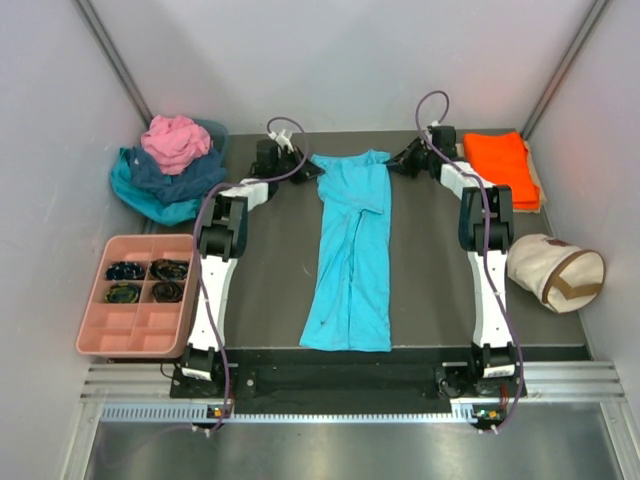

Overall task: Fold and stack the t-shirts
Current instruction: Fold the tshirt

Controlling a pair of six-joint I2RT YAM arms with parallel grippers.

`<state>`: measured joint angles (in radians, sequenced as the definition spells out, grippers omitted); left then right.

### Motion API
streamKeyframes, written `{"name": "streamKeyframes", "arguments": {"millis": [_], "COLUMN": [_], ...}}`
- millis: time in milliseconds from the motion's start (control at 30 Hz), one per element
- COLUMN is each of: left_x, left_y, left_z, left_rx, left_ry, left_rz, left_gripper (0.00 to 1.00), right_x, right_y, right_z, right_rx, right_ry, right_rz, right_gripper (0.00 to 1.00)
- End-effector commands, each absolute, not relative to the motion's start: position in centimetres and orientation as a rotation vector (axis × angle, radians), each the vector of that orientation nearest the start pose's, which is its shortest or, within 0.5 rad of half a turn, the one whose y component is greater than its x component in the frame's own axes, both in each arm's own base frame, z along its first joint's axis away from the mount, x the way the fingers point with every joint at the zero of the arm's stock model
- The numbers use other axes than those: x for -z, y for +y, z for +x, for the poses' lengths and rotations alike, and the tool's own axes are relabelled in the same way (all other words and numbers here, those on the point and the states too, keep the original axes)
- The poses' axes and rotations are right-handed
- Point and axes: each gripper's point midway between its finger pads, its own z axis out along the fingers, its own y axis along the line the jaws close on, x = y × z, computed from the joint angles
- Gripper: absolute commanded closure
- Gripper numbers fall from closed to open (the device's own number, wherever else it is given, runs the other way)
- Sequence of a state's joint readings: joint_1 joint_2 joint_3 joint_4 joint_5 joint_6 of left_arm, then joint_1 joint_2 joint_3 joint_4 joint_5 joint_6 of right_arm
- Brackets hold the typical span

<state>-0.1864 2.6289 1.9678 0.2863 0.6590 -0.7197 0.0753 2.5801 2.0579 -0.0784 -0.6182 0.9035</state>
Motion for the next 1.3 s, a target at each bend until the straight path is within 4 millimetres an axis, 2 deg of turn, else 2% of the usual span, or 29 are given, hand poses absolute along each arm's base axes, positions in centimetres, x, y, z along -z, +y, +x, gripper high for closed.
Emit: {"name": "streamKeyframes", "arguments": {"millis": [0, 33, 333, 533, 700, 1067, 1133, 1167, 1200, 1267], "left_x": [-0.7, -1.3, -2.8, -3.2, -3.2, -3.0, -2.9, -3.0, -3.1, -3.2], "left_y": [-23.8, -23.5, -20.8, -19.4, -19.2, -19.7, -19.5, -19.5, -19.5, -19.4], "left_z": [62.2, 62.8, 65.4, 66.6, 67.4, 68.4, 68.5, 68.6, 68.6, 68.6], "left_rx": [1.179, 1.177, 1.163, 1.154, 1.163, 1.215, 1.204, 1.204, 1.204, 1.2], "left_ry": [2.118, 2.097, 2.02, 1.985, 1.953, 1.901, 1.899, 1.897, 1.894, 1.896], "left_rz": [-0.126, -0.127, -0.177, -0.202, -0.222, -0.26, -0.26, -0.259, -0.256, -0.258], "left_gripper": [0.97, 0.97, 0.97, 0.97, 0.97, 0.96, 0.92, 0.86, 0.71, 0.53], "right_x": [-7.3, -7.3, -7.4, -7.3, -7.4, -7.4, -7.5, -7.4, -7.3, -7.5], "right_y": [17.1, 17.1, 17.0, 16.2, 15.5, 15.5, 15.5, 15.4, 15.4, 15.1], "right_z": [64.4, 64.6, 65.8, 67.1, 68.1, 69.4, 69.4, 69.5, 69.4, 69.5], "right_rx": [-1.25, -1.257, -1.289, -1.288, -1.269, -1.311, -1.309, -1.307, -1.307, -1.303], "right_ry": [2.12, 2.11, 2.072, 2.028, 1.99, 1.933, 1.932, 1.93, 1.931, 1.928], "right_rz": [0.528, 0.523, 0.552, 0.599, 0.626, 0.652, 0.651, 0.654, 0.655, 0.656], "right_gripper": [1.0, 1.0, 1.0, 1.0, 1.0, 1.0, 1.0, 1.0, 0.99, 0.87]}}
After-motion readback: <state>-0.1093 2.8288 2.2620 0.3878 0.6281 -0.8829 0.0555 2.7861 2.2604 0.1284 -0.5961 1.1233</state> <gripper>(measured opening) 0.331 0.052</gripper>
